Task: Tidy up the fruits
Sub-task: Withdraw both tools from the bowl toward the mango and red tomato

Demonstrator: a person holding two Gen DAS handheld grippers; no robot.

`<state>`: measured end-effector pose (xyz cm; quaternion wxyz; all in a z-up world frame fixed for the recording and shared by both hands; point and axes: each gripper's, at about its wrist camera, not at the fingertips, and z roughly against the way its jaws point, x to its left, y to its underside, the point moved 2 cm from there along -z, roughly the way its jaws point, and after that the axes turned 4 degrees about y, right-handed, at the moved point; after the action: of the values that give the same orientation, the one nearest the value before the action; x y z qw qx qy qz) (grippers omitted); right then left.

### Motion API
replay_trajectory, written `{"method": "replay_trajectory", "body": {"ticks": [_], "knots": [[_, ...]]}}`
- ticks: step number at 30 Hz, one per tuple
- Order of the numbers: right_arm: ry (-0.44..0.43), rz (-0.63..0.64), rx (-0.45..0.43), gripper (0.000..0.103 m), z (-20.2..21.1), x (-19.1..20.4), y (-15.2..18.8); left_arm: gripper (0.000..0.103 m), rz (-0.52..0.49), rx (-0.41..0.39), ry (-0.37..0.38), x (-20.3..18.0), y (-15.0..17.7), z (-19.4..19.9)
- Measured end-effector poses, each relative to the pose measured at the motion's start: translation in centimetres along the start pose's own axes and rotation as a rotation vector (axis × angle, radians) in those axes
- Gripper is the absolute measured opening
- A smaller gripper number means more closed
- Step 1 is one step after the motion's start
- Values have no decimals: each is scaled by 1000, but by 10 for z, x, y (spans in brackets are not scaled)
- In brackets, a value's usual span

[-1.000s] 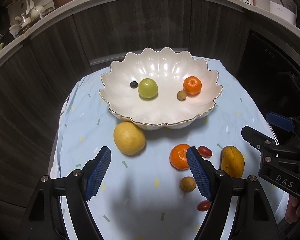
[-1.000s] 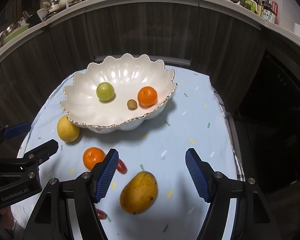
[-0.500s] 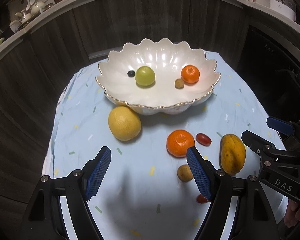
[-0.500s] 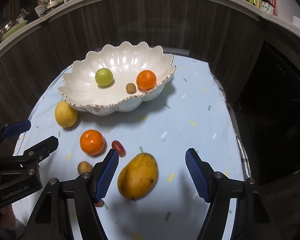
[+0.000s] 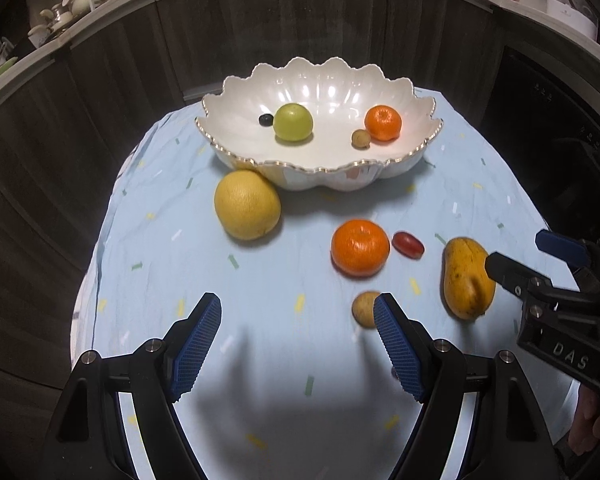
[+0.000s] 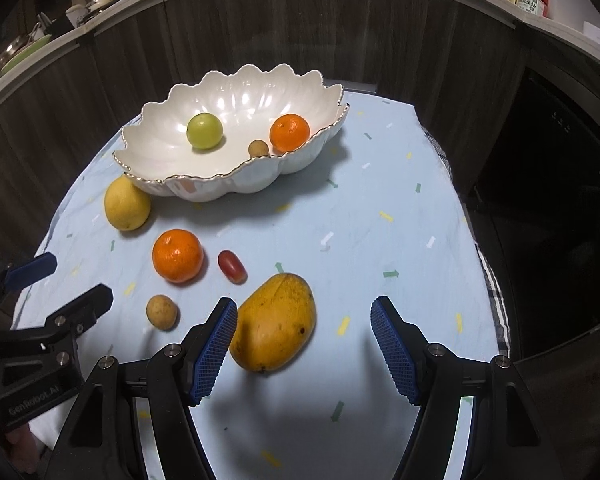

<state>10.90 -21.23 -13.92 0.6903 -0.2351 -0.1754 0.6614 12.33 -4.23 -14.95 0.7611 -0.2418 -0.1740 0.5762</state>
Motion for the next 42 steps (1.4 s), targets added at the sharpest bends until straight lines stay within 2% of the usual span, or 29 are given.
{"method": "replay_trajectory", "body": {"ticks": [6, 8, 14, 18, 31, 42], "knots": [[-4, 48, -12, 71, 3, 2, 3, 78, 43, -3, -16, -5, 22, 6], [-3, 67, -21, 75, 4, 2, 4, 80, 60, 0, -19, -6, 30, 6], [-38, 106, -21, 77, 1, 2, 3, 84, 73, 4, -29, -14, 37, 7], [-76, 138, -11, 77, -3, 1, 1, 88, 58, -8, -27, -25, 39, 10], [-155, 184, 23, 79, -20, -1, 1, 89, -25, 11, 0, -63, 42, 1], [-180, 181, 58, 79, -34, 5, 2, 86, -13, 21, 6, -68, 43, -16]]}}
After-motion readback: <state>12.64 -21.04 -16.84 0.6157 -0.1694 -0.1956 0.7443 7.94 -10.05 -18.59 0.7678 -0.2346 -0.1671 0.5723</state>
